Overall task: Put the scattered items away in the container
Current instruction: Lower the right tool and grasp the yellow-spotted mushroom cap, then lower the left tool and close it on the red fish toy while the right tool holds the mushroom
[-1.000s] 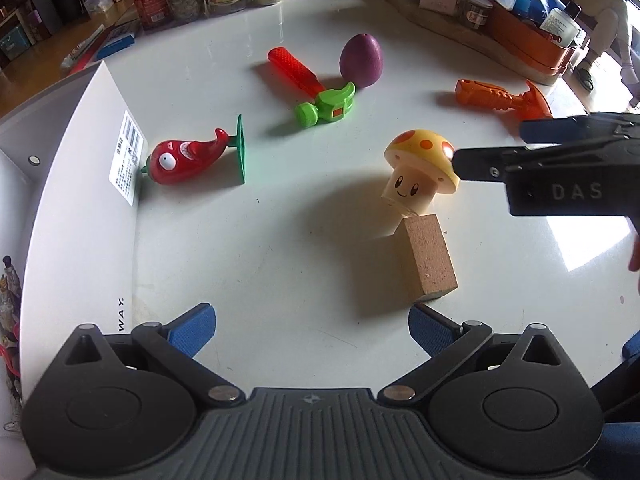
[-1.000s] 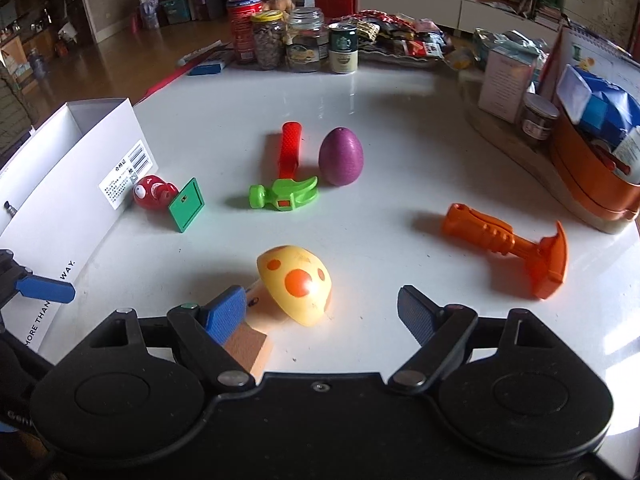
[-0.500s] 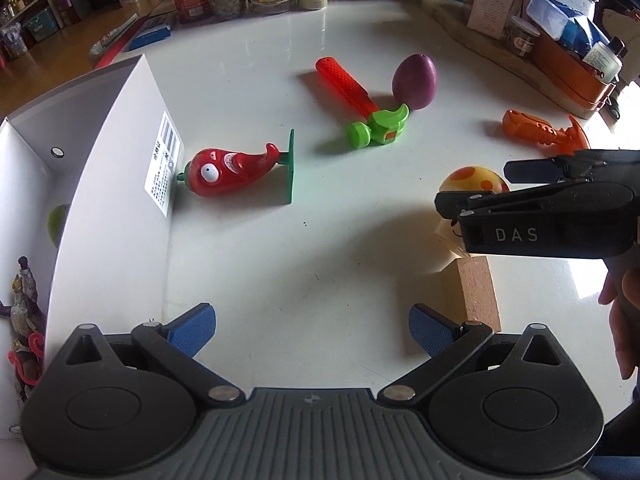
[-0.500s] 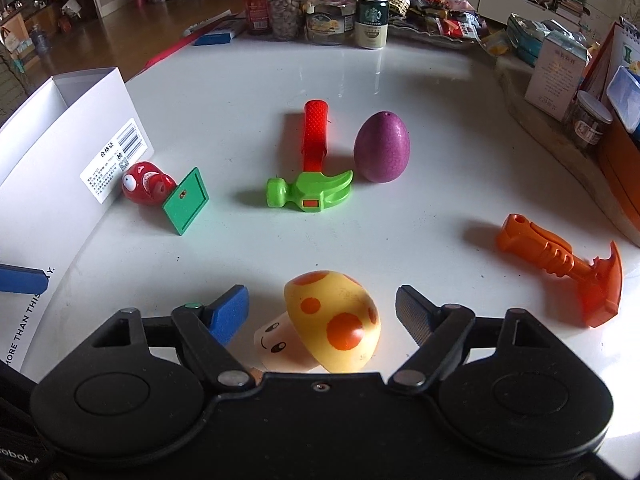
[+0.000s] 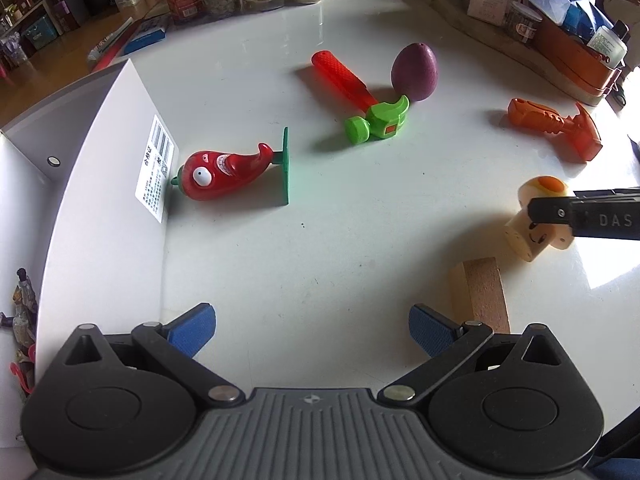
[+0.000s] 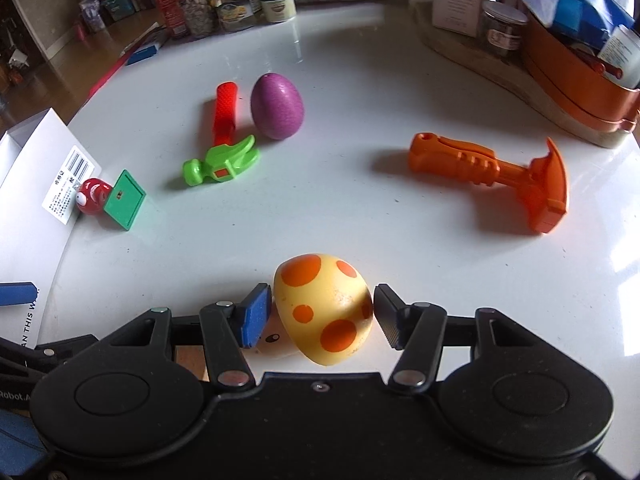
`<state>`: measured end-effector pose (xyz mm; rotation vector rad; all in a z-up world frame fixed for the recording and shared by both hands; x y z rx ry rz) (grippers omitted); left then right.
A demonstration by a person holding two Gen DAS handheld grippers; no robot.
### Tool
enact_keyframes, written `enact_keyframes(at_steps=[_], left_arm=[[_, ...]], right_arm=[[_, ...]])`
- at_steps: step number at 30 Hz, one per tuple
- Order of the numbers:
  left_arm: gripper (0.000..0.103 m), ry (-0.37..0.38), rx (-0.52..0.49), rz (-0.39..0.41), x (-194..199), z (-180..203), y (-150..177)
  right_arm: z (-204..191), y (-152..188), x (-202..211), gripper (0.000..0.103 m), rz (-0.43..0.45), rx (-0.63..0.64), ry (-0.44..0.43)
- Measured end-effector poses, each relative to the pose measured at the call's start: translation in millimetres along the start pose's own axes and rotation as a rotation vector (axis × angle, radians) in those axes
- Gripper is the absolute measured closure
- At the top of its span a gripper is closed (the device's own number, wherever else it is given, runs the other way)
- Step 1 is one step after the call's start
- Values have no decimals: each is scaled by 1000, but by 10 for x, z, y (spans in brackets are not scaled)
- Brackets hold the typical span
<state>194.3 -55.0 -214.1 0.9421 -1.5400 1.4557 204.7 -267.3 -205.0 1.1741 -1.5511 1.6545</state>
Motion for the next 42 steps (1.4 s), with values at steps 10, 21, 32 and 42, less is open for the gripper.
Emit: enact_keyframes(at_steps=[10, 21, 32, 42], left_arm=[[1, -89, 57, 10, -164, -97, -487], [1, -129, 52, -44, -545, -81, -792], [2, 101, 35, -93, -685, 570, -697], [3, -20, 52, 66, -294, 193, -986]], right_arm=[[140, 83, 60, 48, -13, -22, -9], [160, 134, 99, 48, -16, -26, -19], [272, 173, 127, 48, -21, -53, -19], [354, 207, 135, 48, -23, -78, -24]])
Point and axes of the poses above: each gripper's, at about its wrist camera, not at the fingertips, and x roughly against the way its jaws point, z to its right, y to its underside, the point moved 7 cm from there along -x, roughly the way its jaws point, and after that the axes turned 7 degrees about x, right-handed, at the moved point
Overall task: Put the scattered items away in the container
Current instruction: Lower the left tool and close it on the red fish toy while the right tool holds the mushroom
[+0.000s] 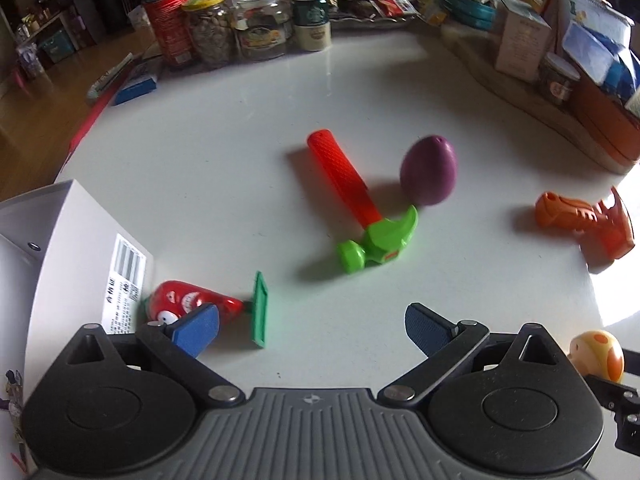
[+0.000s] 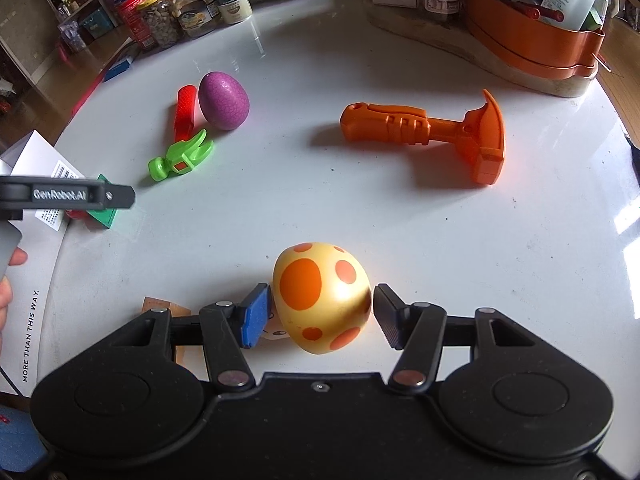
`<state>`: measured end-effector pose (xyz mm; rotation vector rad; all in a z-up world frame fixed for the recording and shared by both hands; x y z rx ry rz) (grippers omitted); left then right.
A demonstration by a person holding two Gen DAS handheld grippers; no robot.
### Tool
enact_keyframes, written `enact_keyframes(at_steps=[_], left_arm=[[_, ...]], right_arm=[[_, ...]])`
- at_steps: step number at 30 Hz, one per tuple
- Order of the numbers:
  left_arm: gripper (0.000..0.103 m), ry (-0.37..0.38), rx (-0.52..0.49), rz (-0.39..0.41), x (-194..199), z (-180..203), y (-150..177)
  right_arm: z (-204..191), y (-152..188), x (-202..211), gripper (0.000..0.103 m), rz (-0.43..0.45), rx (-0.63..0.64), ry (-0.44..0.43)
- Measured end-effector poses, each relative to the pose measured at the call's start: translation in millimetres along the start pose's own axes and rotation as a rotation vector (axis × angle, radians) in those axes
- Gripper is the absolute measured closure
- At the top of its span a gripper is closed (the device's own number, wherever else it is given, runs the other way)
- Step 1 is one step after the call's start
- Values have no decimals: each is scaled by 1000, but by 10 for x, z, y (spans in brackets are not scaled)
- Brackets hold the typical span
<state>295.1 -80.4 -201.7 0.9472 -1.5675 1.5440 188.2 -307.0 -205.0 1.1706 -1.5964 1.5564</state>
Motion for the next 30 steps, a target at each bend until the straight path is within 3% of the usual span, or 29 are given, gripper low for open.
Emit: enact_keyframes(at_steps=[5, 10, 13, 17, 21, 25, 28, 30], left_arm=[[3, -86, 19, -32, -104, -361, -215], [5, -12, 51, -115, -295, -444, -151], [3, 6, -14, -117, -341, -249, -68], [4, 139, -61, -177, -352, 214, 138], [8, 202, -137, -205, -295, 549, 347], [8, 251, -146, -119, -30, 583, 293], [7, 167, -208, 17, 152, 429, 65], [6, 96, -283, 47, 135, 293, -102]], right_arm=[[-14, 4, -5, 48, -2, 0, -1], [-17, 9, -4, 48, -2, -1, -2], [-12, 12, -4, 48, -3, -3, -5], [-5, 17, -1, 48, -5, -4, -6], [2, 24, 3, 48, -7, -4, -9], [15, 29, 9, 48, -8, -6, -9], [14, 34, 11, 48, -9, -7, -11], [16, 40, 11, 48, -10, -10, -14]])
Point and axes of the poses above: each gripper's, at about its wrist camera, not at the fingertips, and x roughly against the way its jaws point, z to its right, y to its underside, the point moved 7 cm from there along -x, roughly the way its jaws point, and after that the axes turned 7 degrees about x, right-handed, at the moved point
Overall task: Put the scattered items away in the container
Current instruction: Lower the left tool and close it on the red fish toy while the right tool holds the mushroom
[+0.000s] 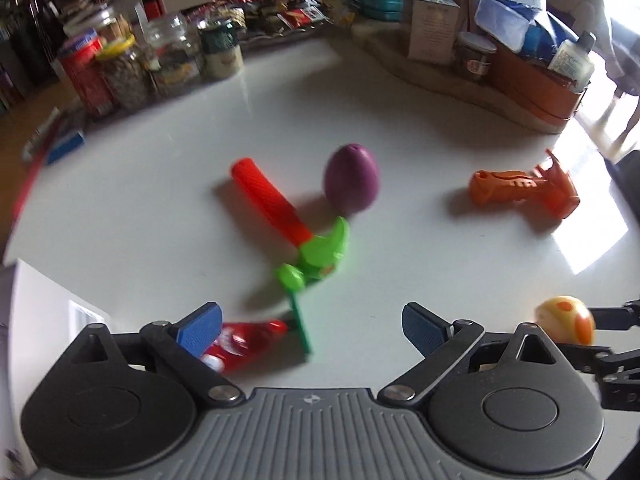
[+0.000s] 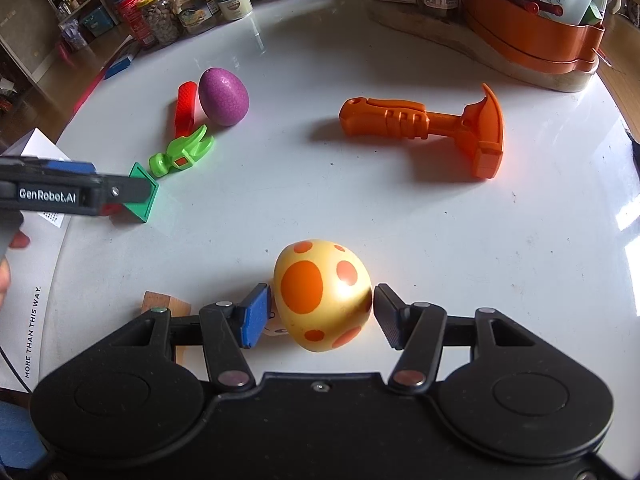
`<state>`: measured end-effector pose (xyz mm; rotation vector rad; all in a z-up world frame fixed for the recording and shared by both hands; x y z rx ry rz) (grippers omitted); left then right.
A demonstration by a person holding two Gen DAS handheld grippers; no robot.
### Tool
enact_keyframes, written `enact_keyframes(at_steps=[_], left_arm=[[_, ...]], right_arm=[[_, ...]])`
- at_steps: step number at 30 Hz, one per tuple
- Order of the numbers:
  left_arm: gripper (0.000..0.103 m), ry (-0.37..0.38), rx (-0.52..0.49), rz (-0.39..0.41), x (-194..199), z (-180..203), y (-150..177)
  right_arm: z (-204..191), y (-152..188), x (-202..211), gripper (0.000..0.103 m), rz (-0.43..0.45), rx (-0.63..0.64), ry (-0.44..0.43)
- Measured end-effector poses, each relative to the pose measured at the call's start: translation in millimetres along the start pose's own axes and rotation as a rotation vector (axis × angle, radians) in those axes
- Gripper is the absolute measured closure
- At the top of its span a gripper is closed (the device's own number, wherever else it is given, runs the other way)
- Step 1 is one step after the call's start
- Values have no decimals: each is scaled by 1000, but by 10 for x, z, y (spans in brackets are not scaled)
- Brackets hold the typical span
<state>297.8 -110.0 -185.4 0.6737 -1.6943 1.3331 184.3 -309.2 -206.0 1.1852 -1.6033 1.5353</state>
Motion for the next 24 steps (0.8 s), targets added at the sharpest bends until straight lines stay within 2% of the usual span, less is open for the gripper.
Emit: enact_keyframes(at_steps=[3, 5, 8, 11, 13, 19, 22, 24], left_arm=[[8, -76, -152, -17, -77, -181, -78], [12, -100, -264, -42, -121, -260, -34], [15, -92, -400, -57, -157, -284, 68], [20, -87, -487, -55, -285, -264, 171], [27, -79, -511, -75, -363, -234, 218], [31, -13, -544, -138, -539, -92, 334], [40, 4, -519, -151, -559, -37, 353], [52, 19, -458, -177, -559, -30, 352]], right_arm=[[4, 3, -3, 48, -2, -7, -6], [7, 1, -5, 48, -2, -8, -9], [7, -5, -7, 47, -3, -11, -11], [7, -8, -5, 47, -4, -8, -10], [10, -9, -4, 47, -4, -8, -11], [13, -14, -10, 47, -4, -10, -15], [16, -14, -11, 47, -6, -10, -17], [15, -13, -14, 47, -5, -9, -17]])
Point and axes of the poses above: each gripper's, at about its wrist camera, not at the fingertips, and x roughly against the way its jaws point, z to its right, y to its underside, the point moved 7 cm from there along -x, roughly the way its jaws point, and after that the axes turned 7 degrees about x, right-handed, at the moved point
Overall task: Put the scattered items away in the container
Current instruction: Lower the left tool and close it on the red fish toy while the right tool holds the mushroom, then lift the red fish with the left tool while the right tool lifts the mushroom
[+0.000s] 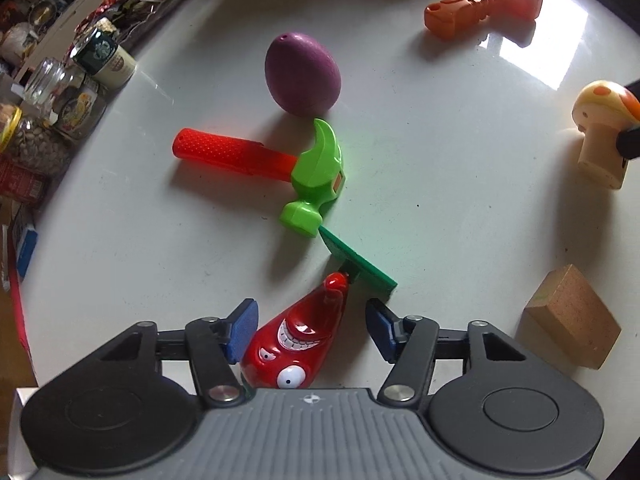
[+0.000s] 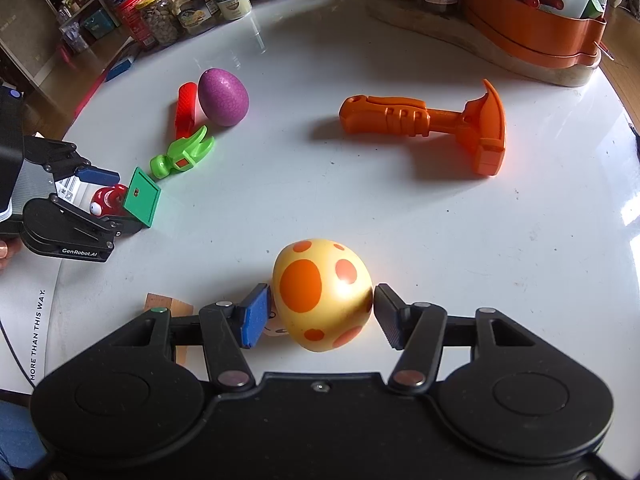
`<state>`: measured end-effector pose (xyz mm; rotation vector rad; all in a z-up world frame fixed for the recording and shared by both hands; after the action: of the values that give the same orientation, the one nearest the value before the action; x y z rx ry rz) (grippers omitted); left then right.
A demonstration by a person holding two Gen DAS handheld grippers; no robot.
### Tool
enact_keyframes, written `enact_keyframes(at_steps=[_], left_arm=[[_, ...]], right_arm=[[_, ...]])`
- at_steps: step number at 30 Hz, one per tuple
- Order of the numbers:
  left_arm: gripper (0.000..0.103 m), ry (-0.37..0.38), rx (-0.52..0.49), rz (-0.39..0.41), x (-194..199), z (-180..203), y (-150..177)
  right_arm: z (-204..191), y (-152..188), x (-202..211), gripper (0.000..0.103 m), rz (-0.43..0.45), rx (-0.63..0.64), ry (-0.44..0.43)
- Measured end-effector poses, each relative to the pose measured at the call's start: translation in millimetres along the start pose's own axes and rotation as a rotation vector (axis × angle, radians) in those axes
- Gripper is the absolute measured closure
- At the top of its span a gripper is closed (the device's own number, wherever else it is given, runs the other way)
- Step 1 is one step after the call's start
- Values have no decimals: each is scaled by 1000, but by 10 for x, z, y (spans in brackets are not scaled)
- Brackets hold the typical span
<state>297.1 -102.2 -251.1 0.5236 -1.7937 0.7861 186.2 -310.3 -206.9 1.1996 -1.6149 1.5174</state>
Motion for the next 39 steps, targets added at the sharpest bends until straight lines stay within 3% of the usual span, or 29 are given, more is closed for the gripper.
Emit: enact_keyframes(at_steps=[3, 5, 15, 22, 24, 27, 31, 33, 35, 39], left_arm=[[69, 30, 87, -23, 19, 57, 11], [73, 30, 119, -20, 49, 152, 30], [74, 0, 329, 24, 230, 636, 154], [76, 27, 514, 52, 304, 629, 268], [77, 36, 546, 69, 345, 599, 284], [78, 36, 571, 91, 399, 545, 278], [78, 31, 566, 84, 412, 526, 302], [79, 30, 570, 76, 390, 522, 320], [79, 34, 565, 71, 365, 532, 337], [79, 42, 563, 72, 345, 546, 353]], right_arm=[[-8, 2, 4, 47, 0, 4, 3], [-15, 4, 8, 47, 0, 10, 7], [-57, 38, 34, 50, 4, 42, 10], [-52, 44, 118, 58, 30, 54, 2], [-51, 27, 147, 65, 38, 58, 8], [-54, 9, 158, 68, 40, 63, 14], [-37, 7, 146, 65, 41, 66, -1], [-20, 16, 108, 44, 37, 75, 22], [9, 23, 46, 34, 31, 78, 48], [38, 22, -50, 34, 26, 57, 48]])
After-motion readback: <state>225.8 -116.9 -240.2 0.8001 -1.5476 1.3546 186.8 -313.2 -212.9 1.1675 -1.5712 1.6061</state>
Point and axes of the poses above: each gripper's, at about its wrist camera, not at the fingertips, and x roughly against the way its jaws point, z to its right, y to its underside, the point moved 7 cm from there along -x, roughly the way its jaws point, and after that the axes turned 7 degrees about x, right-handed, at the moved point
